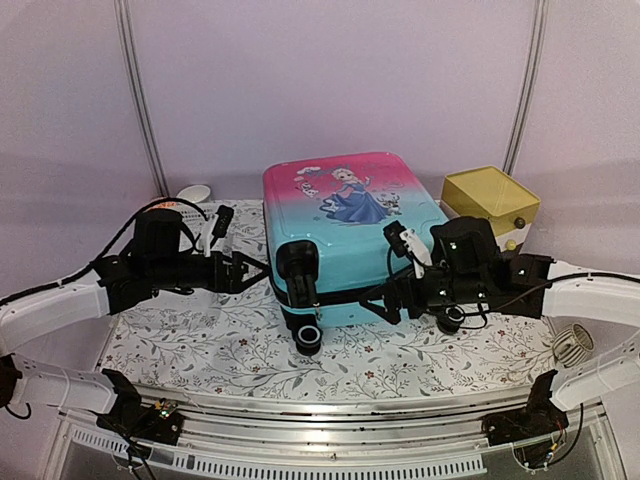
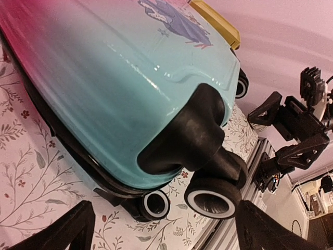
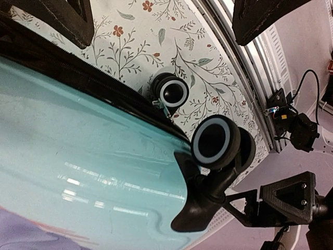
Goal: Open, take out, and arrange the luggage
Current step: Rotate the luggage at the center of the board.
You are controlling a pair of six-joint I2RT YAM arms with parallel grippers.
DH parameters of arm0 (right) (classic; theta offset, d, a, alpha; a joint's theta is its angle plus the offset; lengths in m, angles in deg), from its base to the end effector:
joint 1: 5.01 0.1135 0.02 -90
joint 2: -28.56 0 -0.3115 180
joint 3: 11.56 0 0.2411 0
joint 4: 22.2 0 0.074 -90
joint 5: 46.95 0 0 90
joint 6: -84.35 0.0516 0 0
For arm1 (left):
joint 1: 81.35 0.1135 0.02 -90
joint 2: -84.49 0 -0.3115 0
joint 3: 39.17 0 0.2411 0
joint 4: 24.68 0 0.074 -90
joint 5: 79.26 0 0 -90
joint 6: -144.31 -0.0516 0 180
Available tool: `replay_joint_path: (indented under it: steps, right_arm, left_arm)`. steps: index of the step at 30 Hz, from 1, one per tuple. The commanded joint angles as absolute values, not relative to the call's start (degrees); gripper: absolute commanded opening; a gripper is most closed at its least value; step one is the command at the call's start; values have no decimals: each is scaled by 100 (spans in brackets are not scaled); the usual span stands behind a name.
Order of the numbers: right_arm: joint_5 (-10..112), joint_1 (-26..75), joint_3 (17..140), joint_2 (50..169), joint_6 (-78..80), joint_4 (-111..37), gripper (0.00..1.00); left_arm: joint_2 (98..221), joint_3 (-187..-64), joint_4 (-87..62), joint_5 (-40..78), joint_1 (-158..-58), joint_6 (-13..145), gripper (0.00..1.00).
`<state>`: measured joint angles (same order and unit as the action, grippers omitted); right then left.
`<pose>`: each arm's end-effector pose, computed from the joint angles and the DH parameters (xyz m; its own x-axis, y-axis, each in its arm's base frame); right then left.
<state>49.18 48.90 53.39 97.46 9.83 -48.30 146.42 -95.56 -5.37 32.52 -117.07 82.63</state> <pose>0.1468 0.2108 0.3248 -0.5133 -0.2536 -0.8199 -0.7481 0.6005 0.2826 0.1707 -0.1463 0.3138 -0.6872 -0.0484 -0.7248 0.5560 0.6070 -0.5677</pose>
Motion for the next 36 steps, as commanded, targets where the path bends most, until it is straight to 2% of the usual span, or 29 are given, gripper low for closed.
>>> replay_joint_path:
  steps: [1, 9, 21, 28, 36]
  right_arm:
    - [4893, 5012, 4927, 9838, 1379, -4138, 94]
    - [4525, 4734, 5022, 10272, 1433, -4009, 93]
    - [5164, 2679, 5606, 10901, 1236, -4127, 92]
    - [4844, 2517, 6053, 11044, 1173, -4401, 92]
    - [4677, 2636, 6059, 10619, 1012, -4983, 92]
  left_arm:
    - [14443, -9240, -738, 3235, -11764, 8233, 96]
    - [14344, -9117, -873, 3253, -11763, 8239, 96]
    - [14438, -8985, -1081, 3332, -11764, 8348, 96]
    - [14597, -8826, -1391, 3562, -11790, 8514, 95]
    - [15015, -8655, -1957, 3679, -11875, 8633, 92]
